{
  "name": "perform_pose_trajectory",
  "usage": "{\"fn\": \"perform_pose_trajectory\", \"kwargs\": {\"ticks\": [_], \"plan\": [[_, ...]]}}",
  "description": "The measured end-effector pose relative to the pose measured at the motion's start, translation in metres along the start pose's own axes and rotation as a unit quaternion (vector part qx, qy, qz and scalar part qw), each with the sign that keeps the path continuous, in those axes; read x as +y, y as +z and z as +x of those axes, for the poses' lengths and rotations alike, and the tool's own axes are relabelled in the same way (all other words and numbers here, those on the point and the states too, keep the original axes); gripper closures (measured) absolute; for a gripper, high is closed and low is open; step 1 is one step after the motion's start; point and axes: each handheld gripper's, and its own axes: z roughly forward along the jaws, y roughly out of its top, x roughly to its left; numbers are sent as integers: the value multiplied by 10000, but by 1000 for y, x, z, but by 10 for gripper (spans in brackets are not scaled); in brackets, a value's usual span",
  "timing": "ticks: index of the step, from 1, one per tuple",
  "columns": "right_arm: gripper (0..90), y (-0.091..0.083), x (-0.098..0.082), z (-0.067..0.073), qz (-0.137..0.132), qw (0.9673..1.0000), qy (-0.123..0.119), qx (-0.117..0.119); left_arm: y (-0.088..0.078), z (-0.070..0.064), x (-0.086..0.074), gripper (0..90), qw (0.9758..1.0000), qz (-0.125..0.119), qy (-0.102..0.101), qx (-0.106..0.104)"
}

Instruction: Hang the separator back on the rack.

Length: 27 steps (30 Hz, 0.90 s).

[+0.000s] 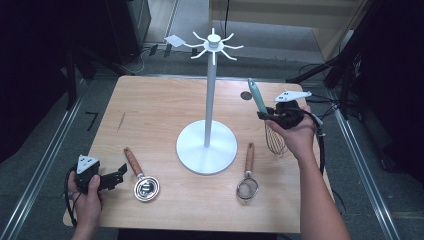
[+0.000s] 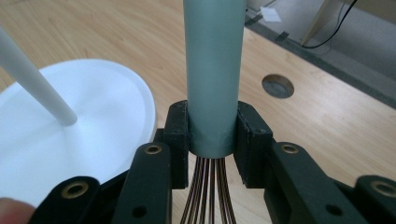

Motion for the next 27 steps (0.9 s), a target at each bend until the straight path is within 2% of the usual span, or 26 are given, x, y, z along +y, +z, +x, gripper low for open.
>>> {"fn": "perform_pose_trajectory", "kwargs": {"ticks": [5,12,17,20,27], "plan": [[709,-4,2,6,-297,9995,119,-2,0,0,0,0,10000,2,-4,-3],[709,-11,6,12,-630,9979,125,-74,0,0,0,0,10000,1,0,-2],[709,-15,8,17,-863,9960,125,-207,0,0,0,0,10000,-12,5,-1],[709,-17,8,20,-996,9947,189,-161,0,0,0,0,10000,-13,3,-1],[708,-21,15,33,-1187,9927,171,-141,0,0,0,0,10000,-10,5,-6]]}}
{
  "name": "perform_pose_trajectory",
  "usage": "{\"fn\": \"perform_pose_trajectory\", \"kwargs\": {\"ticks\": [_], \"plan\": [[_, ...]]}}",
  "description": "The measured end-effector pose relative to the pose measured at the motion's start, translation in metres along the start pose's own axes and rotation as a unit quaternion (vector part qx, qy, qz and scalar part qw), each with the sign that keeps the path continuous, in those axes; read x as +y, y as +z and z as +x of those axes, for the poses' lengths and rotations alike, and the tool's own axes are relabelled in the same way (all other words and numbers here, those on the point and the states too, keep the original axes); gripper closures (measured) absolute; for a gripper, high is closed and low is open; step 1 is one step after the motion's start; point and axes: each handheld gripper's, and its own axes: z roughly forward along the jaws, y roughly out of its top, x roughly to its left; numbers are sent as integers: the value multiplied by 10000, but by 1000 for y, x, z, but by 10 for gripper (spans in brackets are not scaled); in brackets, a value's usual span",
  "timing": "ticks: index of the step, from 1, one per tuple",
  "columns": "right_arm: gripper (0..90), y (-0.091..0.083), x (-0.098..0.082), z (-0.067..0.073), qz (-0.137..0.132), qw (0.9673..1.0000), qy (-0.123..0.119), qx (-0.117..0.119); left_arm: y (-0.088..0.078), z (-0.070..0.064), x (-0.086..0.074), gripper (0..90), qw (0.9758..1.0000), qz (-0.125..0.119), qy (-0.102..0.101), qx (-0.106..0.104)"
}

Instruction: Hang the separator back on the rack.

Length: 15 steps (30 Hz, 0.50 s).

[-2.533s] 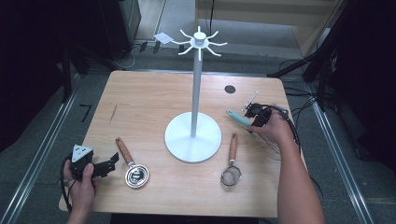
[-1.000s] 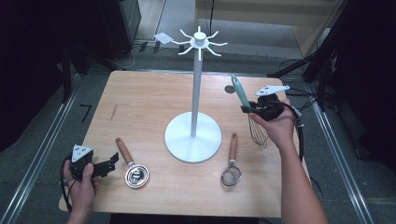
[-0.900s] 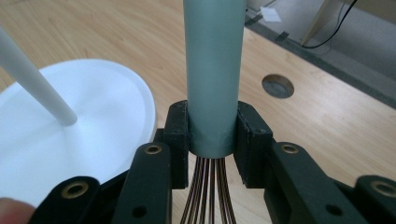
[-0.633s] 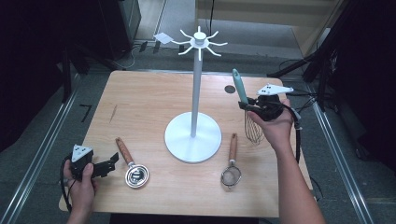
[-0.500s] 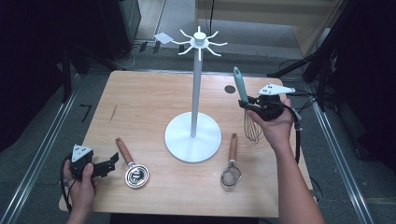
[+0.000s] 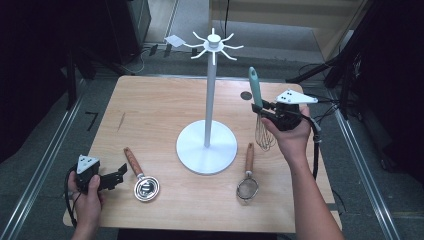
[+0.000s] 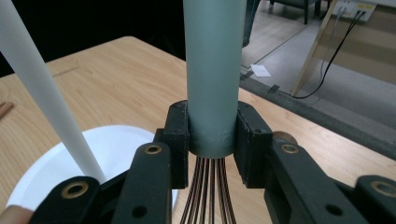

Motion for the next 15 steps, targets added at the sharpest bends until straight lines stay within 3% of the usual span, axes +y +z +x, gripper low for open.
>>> {"fn": "perform_pose_trajectory", "kwargs": {"ticks": [8,15], "plan": [[708,-7,9,13,-394,9992,56,106,0,0,0,0,10000,11,3,3],[708,-11,14,24,-563,9982,127,163,0,0,0,0,10000,-7,-2,-1]]}}
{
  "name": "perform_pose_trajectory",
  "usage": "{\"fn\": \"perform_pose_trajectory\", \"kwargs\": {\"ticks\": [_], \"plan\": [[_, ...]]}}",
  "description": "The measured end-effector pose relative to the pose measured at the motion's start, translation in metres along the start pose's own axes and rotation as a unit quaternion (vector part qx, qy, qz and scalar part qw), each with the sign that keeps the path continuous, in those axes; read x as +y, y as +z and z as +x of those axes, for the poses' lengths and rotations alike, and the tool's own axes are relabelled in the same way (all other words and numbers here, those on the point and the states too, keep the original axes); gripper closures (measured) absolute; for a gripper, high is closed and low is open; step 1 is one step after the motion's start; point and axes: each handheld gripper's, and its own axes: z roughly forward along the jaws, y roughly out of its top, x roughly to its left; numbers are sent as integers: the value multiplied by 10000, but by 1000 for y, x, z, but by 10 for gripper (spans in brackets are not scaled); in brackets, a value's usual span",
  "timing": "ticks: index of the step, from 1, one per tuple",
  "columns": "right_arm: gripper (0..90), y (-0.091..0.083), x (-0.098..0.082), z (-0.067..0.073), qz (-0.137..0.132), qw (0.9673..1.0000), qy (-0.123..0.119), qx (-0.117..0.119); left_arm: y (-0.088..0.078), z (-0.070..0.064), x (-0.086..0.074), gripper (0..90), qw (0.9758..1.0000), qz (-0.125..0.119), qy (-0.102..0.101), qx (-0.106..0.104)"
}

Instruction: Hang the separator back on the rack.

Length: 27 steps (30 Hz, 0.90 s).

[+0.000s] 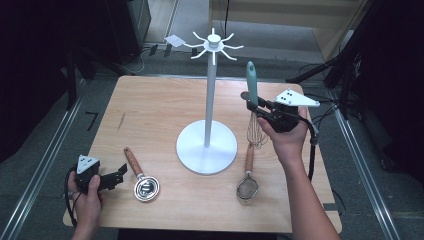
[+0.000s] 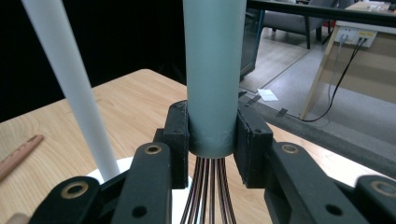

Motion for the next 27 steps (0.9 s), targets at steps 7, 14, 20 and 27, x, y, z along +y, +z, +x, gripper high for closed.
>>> {"fn": "perform_pose_trajectory", "kwargs": {"ticks": [7,14,20,27], "plan": [[707,-2,3,12,-193,9998,27,74,0,0,0,0,10000,-7,-4,4],[707,-4,5,22,-337,9992,67,216,0,0,0,0,10000,2,-4,6],[708,-10,12,34,-609,9969,145,481,0,0,0,0,10000,1,-5,4],[708,-14,17,45,-778,9951,85,600,0,0,0,0,10000,5,-3,10]]}}
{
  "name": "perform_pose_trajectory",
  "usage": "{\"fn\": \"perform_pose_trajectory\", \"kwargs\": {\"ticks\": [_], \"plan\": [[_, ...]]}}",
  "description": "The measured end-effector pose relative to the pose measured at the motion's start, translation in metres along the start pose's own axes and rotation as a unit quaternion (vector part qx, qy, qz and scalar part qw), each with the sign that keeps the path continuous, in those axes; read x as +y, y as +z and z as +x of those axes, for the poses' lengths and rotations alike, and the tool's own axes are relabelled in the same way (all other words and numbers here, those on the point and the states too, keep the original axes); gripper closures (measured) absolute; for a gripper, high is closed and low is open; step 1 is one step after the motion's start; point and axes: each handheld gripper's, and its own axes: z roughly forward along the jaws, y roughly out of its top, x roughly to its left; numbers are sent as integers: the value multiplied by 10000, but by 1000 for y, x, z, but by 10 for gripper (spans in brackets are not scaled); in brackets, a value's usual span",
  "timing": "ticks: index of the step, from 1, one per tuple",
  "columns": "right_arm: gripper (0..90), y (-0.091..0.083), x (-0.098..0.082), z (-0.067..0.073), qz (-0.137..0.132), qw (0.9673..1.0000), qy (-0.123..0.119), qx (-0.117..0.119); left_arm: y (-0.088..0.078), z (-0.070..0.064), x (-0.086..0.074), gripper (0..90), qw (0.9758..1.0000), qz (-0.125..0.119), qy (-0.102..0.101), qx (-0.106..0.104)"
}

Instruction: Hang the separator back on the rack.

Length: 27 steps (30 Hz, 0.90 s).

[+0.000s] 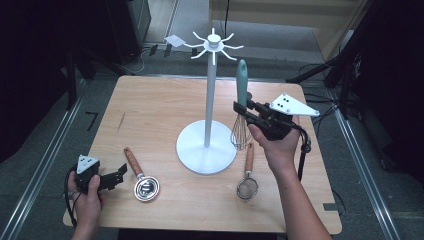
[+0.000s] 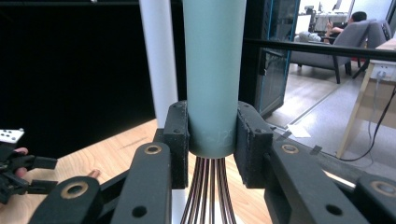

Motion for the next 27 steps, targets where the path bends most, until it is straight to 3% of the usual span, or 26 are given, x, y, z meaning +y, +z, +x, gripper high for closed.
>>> {"fn": "perform_pose_trajectory", "kwargs": {"ticks": [18,27], "plan": [[707,-15,18,16,-373,9991,-55,218,0,0,0,0,10000,-5,-3,4],[707,-16,22,21,-366,9987,-104,339,0,0,0,0,10000,-6,-1,-10]]}}
